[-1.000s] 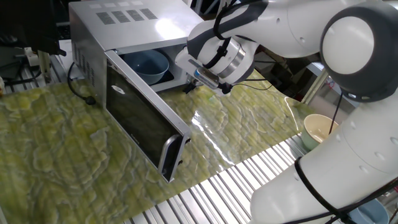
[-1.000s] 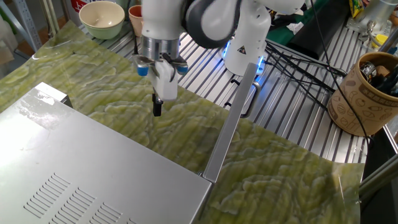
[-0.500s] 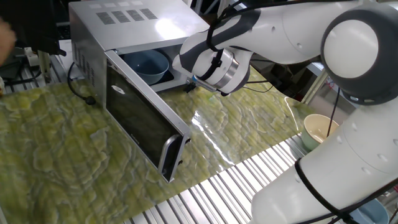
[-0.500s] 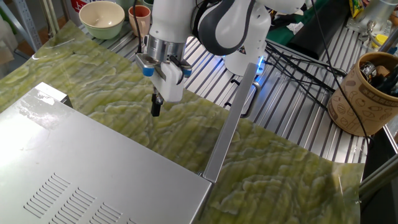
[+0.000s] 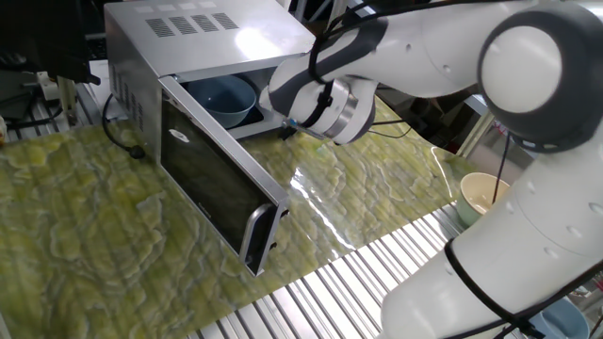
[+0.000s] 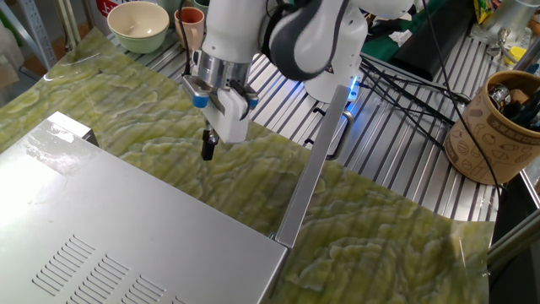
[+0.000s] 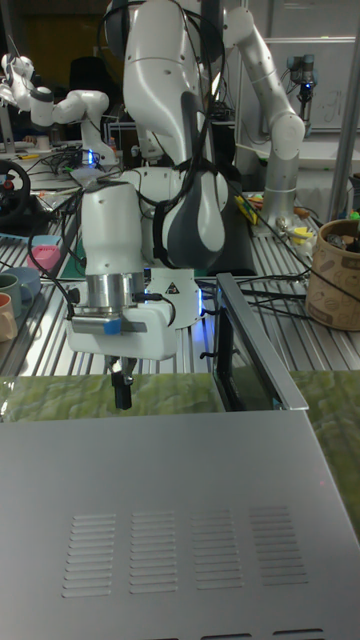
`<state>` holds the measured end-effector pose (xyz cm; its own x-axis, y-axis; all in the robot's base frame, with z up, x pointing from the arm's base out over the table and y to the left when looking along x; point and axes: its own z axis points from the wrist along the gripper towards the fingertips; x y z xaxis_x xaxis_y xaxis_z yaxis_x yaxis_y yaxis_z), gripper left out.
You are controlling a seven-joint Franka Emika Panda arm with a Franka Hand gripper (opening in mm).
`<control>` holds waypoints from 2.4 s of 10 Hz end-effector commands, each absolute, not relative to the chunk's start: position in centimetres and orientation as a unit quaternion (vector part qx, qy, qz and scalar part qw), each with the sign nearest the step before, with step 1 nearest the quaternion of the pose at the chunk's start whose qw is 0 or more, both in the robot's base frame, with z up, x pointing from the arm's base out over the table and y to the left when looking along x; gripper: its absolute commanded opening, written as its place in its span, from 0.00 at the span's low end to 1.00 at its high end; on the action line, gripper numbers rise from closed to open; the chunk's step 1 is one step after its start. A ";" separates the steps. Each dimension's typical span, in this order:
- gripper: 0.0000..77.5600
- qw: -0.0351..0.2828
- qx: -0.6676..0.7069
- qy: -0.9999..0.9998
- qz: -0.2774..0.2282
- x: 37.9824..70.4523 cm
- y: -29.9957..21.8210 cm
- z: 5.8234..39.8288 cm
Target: Put the bowl into the microwave
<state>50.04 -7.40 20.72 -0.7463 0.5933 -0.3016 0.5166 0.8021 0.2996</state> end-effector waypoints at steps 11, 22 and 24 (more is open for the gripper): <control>0.01 0.225 0.231 0.944 0.069 52.6 -7.5 18.9; 0.01 0.229 0.193 0.952 0.065 54.5 -6.0 17.6; 0.01 0.226 0.197 0.951 0.072 55.1 -6.1 17.7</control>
<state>53.71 -6.49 17.69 -0.8159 0.4247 -0.3924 0.3650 0.9046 0.2202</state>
